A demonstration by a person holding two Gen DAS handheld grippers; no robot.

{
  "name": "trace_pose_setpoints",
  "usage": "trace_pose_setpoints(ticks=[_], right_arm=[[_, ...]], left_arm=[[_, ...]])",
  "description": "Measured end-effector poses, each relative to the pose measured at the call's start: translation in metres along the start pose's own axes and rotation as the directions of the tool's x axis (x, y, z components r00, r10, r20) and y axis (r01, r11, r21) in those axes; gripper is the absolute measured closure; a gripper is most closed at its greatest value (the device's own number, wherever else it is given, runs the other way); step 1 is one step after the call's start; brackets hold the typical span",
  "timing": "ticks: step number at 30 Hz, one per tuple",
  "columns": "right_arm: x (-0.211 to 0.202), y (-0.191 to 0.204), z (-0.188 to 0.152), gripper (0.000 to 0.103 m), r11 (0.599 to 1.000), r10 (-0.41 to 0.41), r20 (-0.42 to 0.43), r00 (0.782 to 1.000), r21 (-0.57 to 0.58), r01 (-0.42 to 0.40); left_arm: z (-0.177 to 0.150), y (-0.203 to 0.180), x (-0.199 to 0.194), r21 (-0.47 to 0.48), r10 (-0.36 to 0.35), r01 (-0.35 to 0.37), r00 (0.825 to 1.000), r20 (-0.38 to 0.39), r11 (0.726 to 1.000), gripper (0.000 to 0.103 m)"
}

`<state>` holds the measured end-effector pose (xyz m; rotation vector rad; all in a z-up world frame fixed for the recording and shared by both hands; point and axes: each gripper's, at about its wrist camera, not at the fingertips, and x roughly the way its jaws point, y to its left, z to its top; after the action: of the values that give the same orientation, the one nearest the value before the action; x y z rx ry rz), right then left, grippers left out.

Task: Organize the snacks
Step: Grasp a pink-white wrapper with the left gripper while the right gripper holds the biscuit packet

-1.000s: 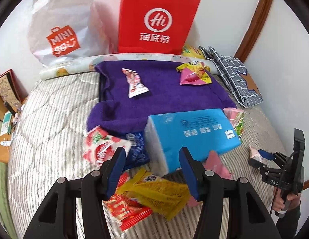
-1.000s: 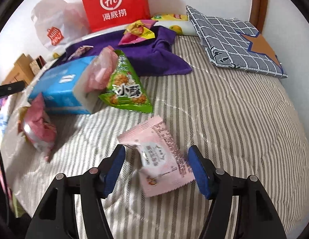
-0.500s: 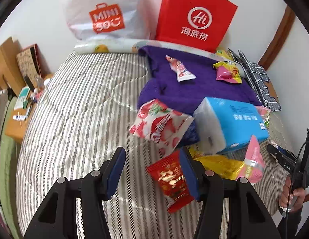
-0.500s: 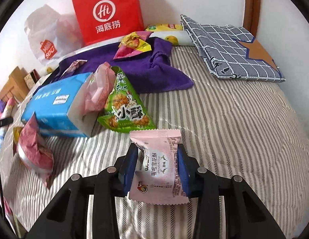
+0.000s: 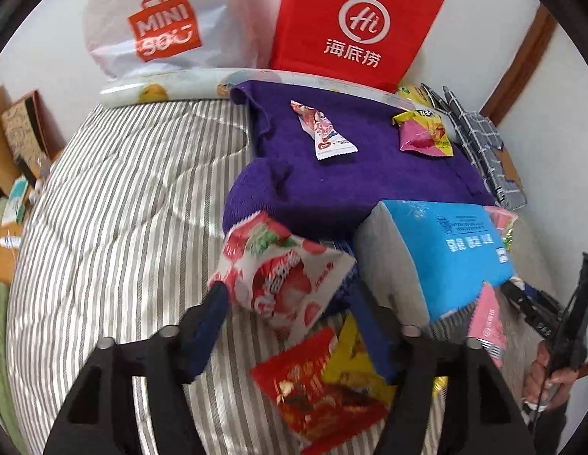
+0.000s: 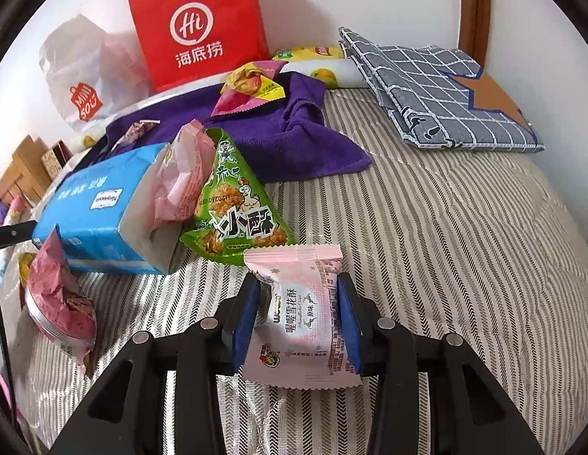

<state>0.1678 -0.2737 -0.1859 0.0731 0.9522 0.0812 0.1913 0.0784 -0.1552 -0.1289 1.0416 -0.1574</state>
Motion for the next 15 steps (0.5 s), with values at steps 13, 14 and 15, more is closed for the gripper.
trace_pose_setpoints(ticks=[13,14,15], right_arm=[[0.002,0.007,0.001,0.057,0.999,-0.031,-0.008,0.999,-0.042,0.03],[0.002,0.007,0.001,0.057,0.999,-0.028,-0.007,1.0,-0.04,0.028],[0.002,0.007,0.001,0.057,0.999,-0.026,-0.007,1.0,-0.038,0.026]], left_arm=[[0.007,0.008,0.028,0.005,0.02,-0.02,1.0,0.009,1.0,0.04],[0.007,0.011,0.027,-0.004,0.016,-0.016,1.0,0.016,1.0,0.045],[0.007,0.014,0.026,-0.012,0.012,-0.011,1.0,0.019,1.0,0.048]])
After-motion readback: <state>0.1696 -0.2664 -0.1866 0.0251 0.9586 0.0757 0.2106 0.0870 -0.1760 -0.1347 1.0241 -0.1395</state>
